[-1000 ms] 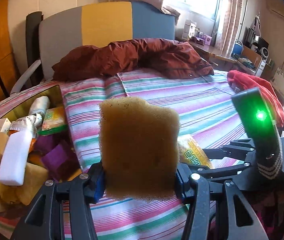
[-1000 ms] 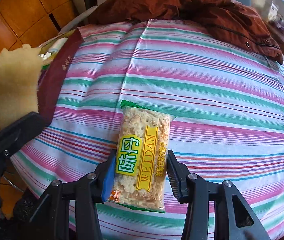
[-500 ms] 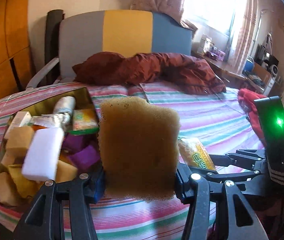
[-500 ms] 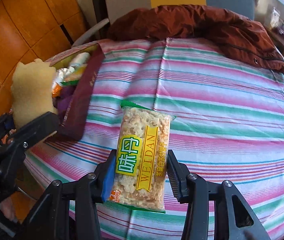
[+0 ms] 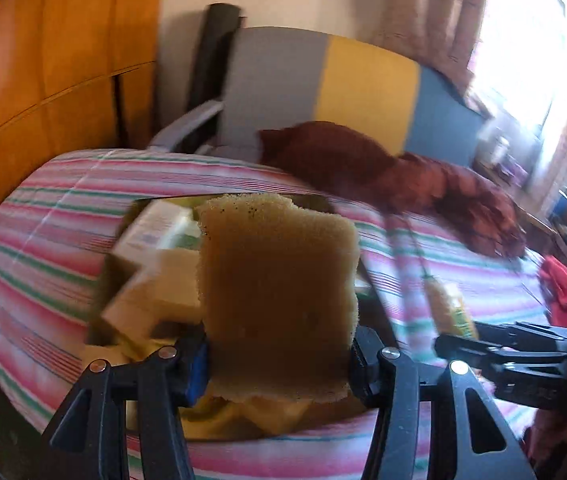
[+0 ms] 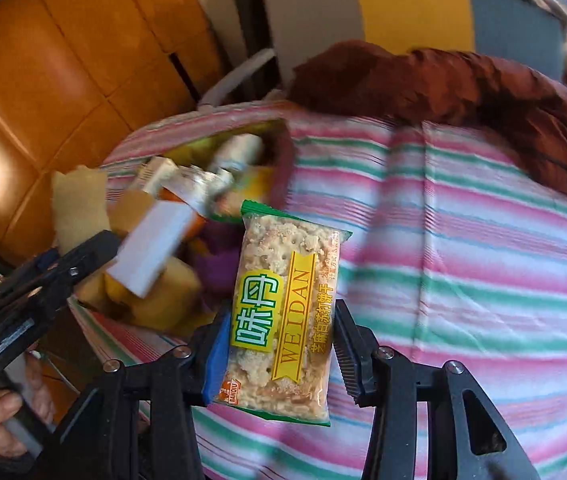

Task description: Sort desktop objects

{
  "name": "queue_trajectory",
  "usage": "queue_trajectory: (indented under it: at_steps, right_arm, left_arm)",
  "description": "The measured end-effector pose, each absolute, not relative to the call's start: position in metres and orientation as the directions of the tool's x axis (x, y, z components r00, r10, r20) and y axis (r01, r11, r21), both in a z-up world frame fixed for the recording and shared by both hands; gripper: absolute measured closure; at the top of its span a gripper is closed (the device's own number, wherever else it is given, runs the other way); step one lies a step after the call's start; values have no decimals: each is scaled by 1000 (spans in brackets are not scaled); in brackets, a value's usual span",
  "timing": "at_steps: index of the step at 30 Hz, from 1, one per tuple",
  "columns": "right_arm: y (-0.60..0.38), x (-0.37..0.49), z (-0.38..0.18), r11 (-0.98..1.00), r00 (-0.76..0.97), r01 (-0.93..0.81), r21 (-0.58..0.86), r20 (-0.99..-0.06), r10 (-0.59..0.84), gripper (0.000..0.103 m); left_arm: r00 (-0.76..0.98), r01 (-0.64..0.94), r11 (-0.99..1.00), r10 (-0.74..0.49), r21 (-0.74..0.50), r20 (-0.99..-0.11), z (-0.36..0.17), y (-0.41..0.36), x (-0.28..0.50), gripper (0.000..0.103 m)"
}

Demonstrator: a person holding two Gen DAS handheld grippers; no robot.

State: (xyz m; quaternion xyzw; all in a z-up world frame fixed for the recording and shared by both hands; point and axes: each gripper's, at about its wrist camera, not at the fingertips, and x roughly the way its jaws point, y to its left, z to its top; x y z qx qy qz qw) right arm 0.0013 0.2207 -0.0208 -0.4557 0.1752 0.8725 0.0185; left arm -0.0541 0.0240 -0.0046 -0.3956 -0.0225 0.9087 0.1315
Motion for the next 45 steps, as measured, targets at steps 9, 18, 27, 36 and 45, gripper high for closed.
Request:
queue_trajectory:
  at_steps: [9,18,27,36,45]
  right_arm:
    - [200,-80,-13,-935,-592,-131,328,-783,-192,56]
    - [197,-112,-34,-934,-560,-144,327,-805,-196,52]
    - [198,-92,-31,-942,-585,-148,301,-795,-162,49]
    - [190,-67,-22,-951,-614,-146,273,-779,-129,44]
    - [179,-40,-21,-957,-628,-149,250,-771,-104,39]
  left_arm:
    - [-659,-174,-980,187,-94,-729,-14,7,-94,48]
    - [-636,-159,-983,169,-86,-753,-28,16,-112,32]
    - [-655,-144,-987,154,-78,-740,-20,16,-103,29]
    - [-695,-124,-990,133,-65,-707,1,13,-82,24]
    - [-741,-66,-998,52,-5,-670,22,11,-50,23]
